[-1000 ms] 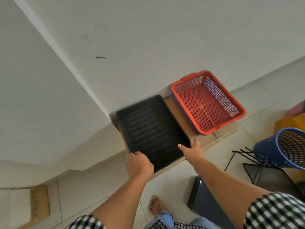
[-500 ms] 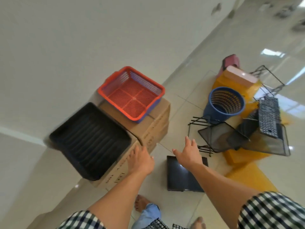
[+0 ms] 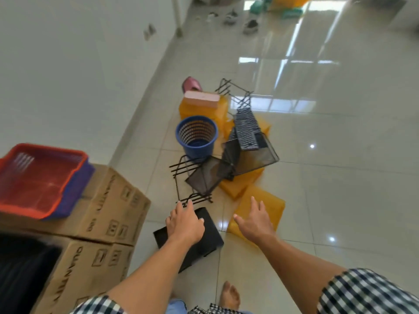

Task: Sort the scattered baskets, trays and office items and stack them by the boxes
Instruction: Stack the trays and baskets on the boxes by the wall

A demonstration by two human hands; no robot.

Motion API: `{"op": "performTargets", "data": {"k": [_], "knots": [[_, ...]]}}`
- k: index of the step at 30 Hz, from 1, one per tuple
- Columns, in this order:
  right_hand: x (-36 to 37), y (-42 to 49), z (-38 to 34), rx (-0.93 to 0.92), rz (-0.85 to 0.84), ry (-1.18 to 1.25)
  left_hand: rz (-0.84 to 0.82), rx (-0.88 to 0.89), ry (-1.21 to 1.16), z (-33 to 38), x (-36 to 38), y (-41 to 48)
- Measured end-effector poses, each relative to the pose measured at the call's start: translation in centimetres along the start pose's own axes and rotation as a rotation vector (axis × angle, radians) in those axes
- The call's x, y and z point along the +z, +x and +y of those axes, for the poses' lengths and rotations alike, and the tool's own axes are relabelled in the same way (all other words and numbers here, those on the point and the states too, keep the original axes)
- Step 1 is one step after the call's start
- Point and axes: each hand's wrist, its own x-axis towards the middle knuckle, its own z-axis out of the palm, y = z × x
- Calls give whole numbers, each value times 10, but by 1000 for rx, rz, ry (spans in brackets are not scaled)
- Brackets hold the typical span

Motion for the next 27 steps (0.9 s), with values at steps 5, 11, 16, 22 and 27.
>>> {"op": "performTargets", "data": {"k": [5, 11, 16, 22, 27], "knots": [[-30, 3, 40, 71, 47, 112, -12, 117, 97, 56, 2, -5], [-53, 7, 66, 133, 117, 200, -18, 238, 179, 104, 3, -3], [-64, 11, 75, 169, 138, 214, -19, 288, 200, 128, 3, -2], [-54, 25, 61, 188, 108, 156, -42, 297, 185, 120, -1, 11], [-33, 38, 23, 166, 65, 100, -50, 237, 137, 84, -8, 40]]}}
